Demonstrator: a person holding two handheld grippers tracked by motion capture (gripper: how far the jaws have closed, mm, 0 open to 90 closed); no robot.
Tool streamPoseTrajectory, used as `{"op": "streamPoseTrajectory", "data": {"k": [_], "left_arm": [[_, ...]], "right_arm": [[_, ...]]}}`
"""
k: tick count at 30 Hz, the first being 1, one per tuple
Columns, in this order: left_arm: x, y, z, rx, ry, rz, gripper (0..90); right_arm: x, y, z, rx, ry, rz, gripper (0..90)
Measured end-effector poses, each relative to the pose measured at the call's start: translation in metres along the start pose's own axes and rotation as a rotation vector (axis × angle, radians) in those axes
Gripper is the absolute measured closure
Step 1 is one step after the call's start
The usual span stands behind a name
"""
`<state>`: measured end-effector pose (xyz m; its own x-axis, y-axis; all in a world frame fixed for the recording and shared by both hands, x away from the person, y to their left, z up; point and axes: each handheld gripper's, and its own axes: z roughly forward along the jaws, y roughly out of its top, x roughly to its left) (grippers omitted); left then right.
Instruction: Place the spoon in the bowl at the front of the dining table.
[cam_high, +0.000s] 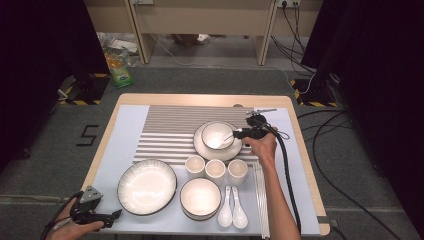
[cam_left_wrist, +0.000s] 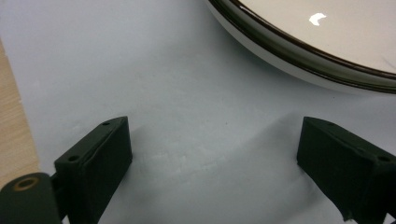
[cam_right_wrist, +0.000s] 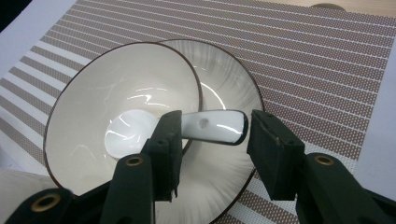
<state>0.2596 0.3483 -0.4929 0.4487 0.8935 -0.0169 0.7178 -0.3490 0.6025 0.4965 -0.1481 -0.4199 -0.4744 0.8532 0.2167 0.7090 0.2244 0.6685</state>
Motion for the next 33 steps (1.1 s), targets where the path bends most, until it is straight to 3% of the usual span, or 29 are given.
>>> {"op": "streamPoseTrajectory", "data": {"k": [11,27,33], "left_arm": [[0.0,0.0,0.0,0.003,0.002,0.001,9.1],[0.0,0.0,0.0,0.003,0.002,0.001,9.0],[0.0,0.0,0.0,0.0,0.001,0.0,9.1]], "right_arm": [[0.004,0.001,0.003,0.0,-0.02,-0.016,55.9],[0.001,0.015,-0.019,-0.075,-0.042,0.016,52.1],[0.007,0.02,-0.009,-0.046,-0.061,-0.004,52.1]]}}
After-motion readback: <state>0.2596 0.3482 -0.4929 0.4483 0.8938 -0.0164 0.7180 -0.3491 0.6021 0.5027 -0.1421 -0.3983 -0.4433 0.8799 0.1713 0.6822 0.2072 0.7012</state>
